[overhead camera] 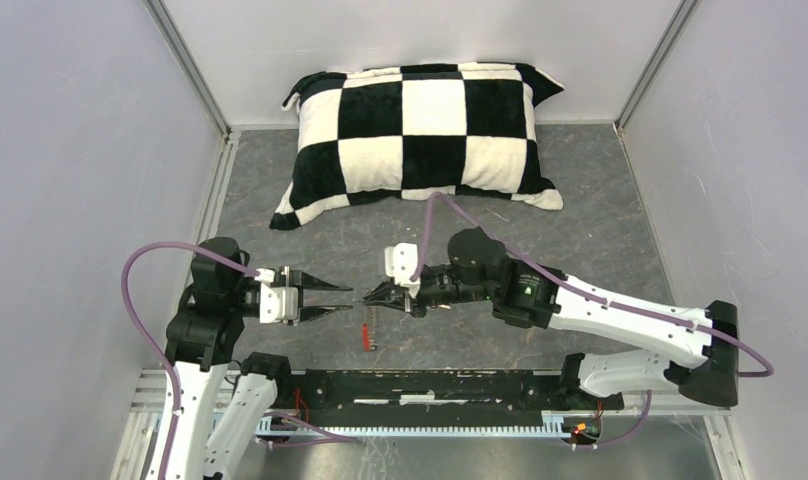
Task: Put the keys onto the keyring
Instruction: Adjust the keyring.
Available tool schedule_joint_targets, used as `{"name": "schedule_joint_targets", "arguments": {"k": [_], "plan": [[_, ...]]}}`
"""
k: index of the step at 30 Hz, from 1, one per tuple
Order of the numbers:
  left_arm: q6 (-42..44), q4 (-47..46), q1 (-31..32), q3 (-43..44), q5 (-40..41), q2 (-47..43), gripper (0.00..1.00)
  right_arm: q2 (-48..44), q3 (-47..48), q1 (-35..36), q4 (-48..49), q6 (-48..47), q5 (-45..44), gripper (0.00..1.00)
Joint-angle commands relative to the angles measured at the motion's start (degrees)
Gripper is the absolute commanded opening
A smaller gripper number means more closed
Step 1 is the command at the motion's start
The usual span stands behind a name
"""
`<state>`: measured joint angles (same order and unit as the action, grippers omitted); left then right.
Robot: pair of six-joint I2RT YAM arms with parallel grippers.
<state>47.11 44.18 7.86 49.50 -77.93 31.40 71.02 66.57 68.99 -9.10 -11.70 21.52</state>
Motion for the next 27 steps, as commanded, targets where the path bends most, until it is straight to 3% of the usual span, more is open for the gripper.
{"name": "schedule_joint_targets", "arguments": {"k": [1, 8, 14, 27], "plan": [[-3.98, -0.72, 0.14, 1.89, -3.06, 0.34, 0.37, -4.96, -7.13, -0.68, 25.57, 5.98, 2.25, 0.00], [-5.96, -0.68, 0.14, 3.43, -8.64, 3.15, 0.28, -5.20, -15.69, -0.75, 44.93, 11.29, 2.26, 0.00], [-6.86, -0.66, 0.14, 5.48, -9.98, 4.11, 0.27, -2.95, -19.41, -0.70, 56.57, 14.51, 2.56, 0.00], [-7.21, -0.68, 0.15, 6.73, -10.35, 4.37, 0.26, 0.21, -23.03, -0.76, 66.81, 18.98, 3.70, 0.00]]}}
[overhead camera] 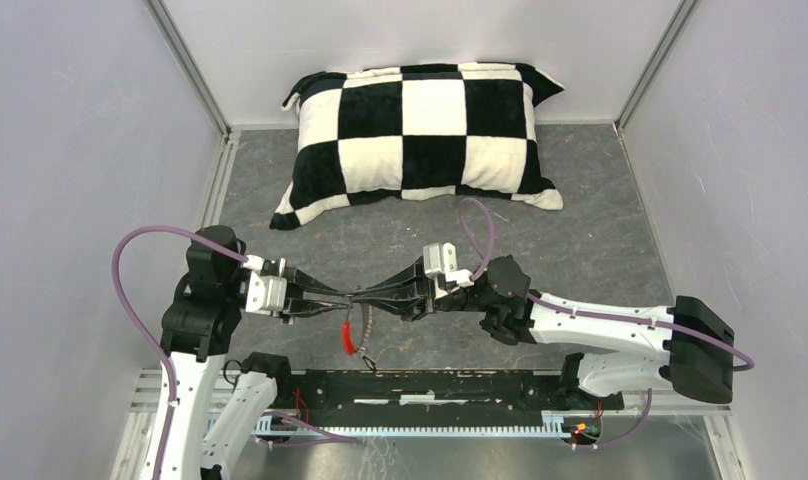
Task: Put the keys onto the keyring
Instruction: Adjust the keyring.
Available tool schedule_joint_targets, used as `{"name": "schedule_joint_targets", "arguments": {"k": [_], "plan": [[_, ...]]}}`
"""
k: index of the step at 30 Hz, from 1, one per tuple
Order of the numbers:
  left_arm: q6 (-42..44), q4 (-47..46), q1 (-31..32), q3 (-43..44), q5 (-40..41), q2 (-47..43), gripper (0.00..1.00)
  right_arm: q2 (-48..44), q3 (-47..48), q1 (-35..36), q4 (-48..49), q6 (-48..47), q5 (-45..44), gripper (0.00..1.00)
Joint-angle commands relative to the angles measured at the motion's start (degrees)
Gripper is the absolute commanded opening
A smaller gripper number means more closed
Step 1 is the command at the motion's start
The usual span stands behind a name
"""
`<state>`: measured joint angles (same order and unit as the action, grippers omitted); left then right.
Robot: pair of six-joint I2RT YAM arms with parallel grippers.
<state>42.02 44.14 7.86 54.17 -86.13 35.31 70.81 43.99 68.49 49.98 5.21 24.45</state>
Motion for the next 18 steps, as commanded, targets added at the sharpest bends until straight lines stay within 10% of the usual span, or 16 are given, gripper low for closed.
{"name": "schedule_joint_targets", "arguments": {"k": [1, 18], "plan": [[-2.16, -0.62, 0.14, 2.12, -1.93, 0.54, 0.26, 0.68, -0.63, -0.20, 8.27, 2.32, 0.76, 0.00], [-3.08, -0.59, 0.14, 2.95, 0.20, 0.90, 0.32, 2.92, -0.67, -0.15, 9.57, 2.29, 2.15, 0.00]]}}
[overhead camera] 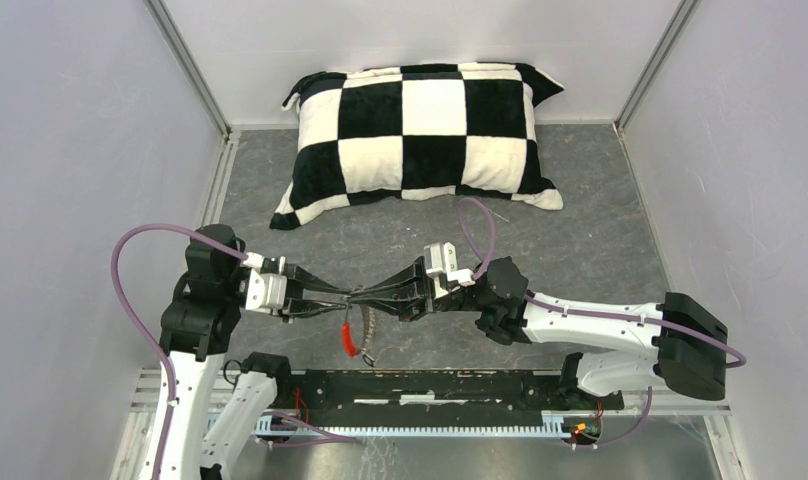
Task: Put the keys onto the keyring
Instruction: Adjust the keyring.
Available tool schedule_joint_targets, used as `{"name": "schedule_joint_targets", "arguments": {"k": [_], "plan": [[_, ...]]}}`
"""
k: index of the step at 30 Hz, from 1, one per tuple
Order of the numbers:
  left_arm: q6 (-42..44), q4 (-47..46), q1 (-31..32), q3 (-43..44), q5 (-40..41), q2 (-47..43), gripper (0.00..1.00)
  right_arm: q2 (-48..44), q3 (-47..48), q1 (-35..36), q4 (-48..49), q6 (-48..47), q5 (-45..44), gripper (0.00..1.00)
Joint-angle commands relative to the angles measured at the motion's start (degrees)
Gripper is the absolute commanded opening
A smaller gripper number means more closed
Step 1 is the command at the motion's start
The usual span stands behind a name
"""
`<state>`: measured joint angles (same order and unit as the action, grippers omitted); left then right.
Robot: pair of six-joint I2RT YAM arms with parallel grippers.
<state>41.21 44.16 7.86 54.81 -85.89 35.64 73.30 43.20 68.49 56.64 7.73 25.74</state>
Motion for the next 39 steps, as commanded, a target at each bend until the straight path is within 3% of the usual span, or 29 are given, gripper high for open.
{"name": "schedule_joint_targets", "arguments": {"k": [1, 9, 20, 24, 30, 39], "plan": [[-2.09, -0.63, 0.14, 2.32, 0.36, 0.57, 0.33, 0.57, 0.06, -0.14, 2.78, -0.33, 0.82, 0.00], [-5.84, -4.74, 0.14, 1.97, 2.64, 0.57, 0.38, 0.67, 0.31, -0.06, 1.62, -1.57, 0.32, 0.01], [-6.47, -5.97, 0.14, 1.71, 3.71, 0.33, 0.03, 0.66, 1.13, 0.88, -2.73, -4.97, -2.28, 0.00], [-5.80, -5.97, 0.14, 0.87, 5.06, -0.66, 0.02, -0.16, 1.26, 0.94, -6.42, -5.87, -2.57, 0.02], [-3.25, -6.09, 0.14, -1.75, 6.57, -3.55, 0.02, -2.65, 4.33, 0.87, -17.41, -7.28, -3.23, 0.14], [-3.63, -6.04, 0.14, -2.54, 6.41, -3.76, 0.02, -0.23, 15.05, 0.94, -35.21, -10.93, -1.72, 0.14]]}}
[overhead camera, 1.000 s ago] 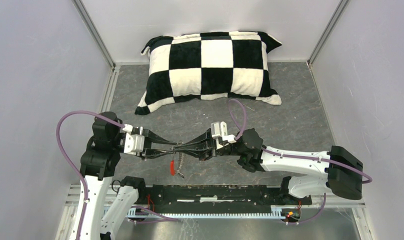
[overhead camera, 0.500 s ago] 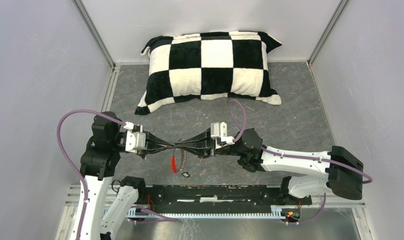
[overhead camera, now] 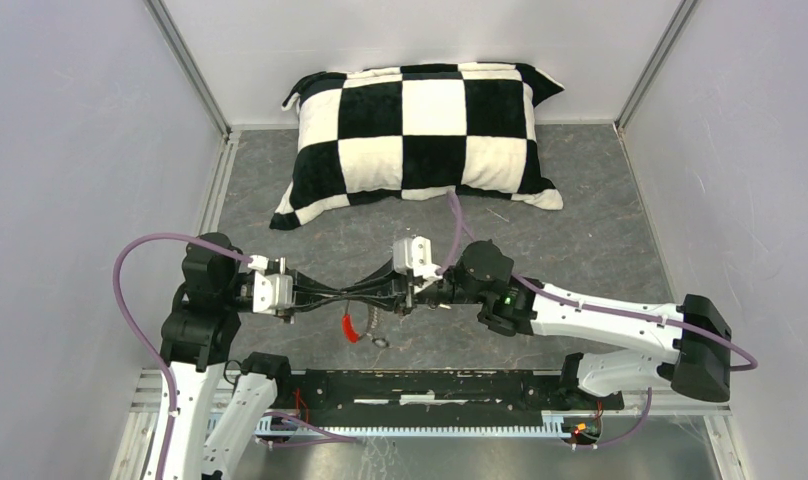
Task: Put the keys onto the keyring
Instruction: Adjust the keyring.
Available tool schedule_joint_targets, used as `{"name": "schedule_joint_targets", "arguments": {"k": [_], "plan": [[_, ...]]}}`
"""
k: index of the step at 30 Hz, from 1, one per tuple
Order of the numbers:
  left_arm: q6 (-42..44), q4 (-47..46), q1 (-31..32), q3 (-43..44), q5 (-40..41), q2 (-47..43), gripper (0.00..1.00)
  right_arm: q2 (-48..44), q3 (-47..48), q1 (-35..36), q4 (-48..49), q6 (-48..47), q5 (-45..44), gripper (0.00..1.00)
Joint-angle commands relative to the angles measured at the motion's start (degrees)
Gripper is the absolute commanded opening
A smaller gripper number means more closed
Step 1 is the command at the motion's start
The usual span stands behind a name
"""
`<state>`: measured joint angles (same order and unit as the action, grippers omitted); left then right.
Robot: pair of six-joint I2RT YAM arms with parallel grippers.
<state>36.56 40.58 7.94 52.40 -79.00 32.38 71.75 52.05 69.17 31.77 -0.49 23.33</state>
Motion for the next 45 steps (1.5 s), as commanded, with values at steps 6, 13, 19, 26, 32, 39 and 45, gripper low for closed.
{"name": "schedule_joint_targets", "arguments": {"k": [6, 13, 19, 26, 32, 39, 45], "plan": [[1.60, -2.52, 0.05, -1.13, 0.40, -1.52, 0.02, 1.97, 11.91, 0.27, -21.44, -6.50, 0.99, 0.02], [1.64, -2.59, 0.05, -0.81, 0.34, -1.40, 0.02, 2.70, 16.54, 0.09, -30.26, -10.07, 0.51, 0.00], [-0.35, -2.45, 0.05, -0.28, -0.72, -0.69, 0.17, 1.15, 13.52, -0.39, -24.11, -7.95, 2.10, 0.00], [-5.99, -2.35, 0.05, 0.29, -6.15, 1.72, 0.39, -1.43, 0.30, -0.49, 5.61, 1.15, 1.13, 0.00], [-7.52, -2.39, 0.05, -0.30, -6.45, 1.57, 0.35, -1.62, -5.28, -0.44, 19.80, 5.03, -0.85, 0.00], [-6.96, -2.55, 0.05, -0.35, -3.93, 0.93, 0.39, -3.26, -8.10, -0.47, 23.96, 5.56, -2.36, 0.00], [-7.67, -3.44, 0.05, 0.85, -5.33, 2.15, 0.34, -1.82, -8.53, -0.51, 27.12, 7.68, -1.65, 0.00]]}}
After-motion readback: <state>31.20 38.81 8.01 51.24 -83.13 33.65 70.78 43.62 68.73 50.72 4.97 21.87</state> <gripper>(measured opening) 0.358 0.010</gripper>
